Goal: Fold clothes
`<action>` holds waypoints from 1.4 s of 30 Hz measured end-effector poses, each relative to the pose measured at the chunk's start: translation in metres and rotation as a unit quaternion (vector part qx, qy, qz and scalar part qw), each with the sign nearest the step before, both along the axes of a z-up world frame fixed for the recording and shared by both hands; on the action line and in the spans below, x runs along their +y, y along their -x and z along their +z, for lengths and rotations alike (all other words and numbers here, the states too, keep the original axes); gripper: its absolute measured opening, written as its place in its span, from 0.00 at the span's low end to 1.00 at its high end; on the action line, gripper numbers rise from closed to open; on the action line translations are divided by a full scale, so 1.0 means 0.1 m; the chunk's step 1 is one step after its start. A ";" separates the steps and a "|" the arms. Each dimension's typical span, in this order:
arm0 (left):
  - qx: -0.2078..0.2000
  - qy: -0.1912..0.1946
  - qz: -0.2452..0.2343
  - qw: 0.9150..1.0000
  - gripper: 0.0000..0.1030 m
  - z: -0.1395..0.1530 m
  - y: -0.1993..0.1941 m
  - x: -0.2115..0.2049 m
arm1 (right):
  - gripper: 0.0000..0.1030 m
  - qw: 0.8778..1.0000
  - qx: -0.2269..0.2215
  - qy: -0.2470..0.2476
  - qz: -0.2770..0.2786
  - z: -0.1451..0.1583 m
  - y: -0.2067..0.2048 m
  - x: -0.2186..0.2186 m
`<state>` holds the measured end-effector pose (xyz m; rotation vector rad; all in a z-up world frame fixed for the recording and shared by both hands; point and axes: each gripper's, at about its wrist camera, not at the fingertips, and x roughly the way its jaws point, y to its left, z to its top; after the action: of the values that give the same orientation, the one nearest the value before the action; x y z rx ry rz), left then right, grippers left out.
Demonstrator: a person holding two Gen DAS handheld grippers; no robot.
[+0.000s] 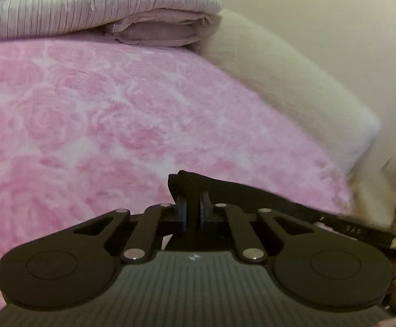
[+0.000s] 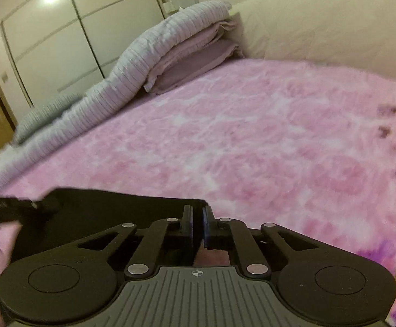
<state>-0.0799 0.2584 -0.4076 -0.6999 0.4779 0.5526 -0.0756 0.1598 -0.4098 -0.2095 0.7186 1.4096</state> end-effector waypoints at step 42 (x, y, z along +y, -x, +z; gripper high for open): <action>0.035 -0.080 0.072 0.994 0.20 1.13 2.00 -1.97 | 0.07 0.989 0.106 -0.070 -0.077 1.64 0.63 -2.16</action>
<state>-0.2796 0.0616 -0.2947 -0.5648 0.4459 0.7442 -0.1391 -0.0564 -0.2457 0.1052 0.7897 1.3395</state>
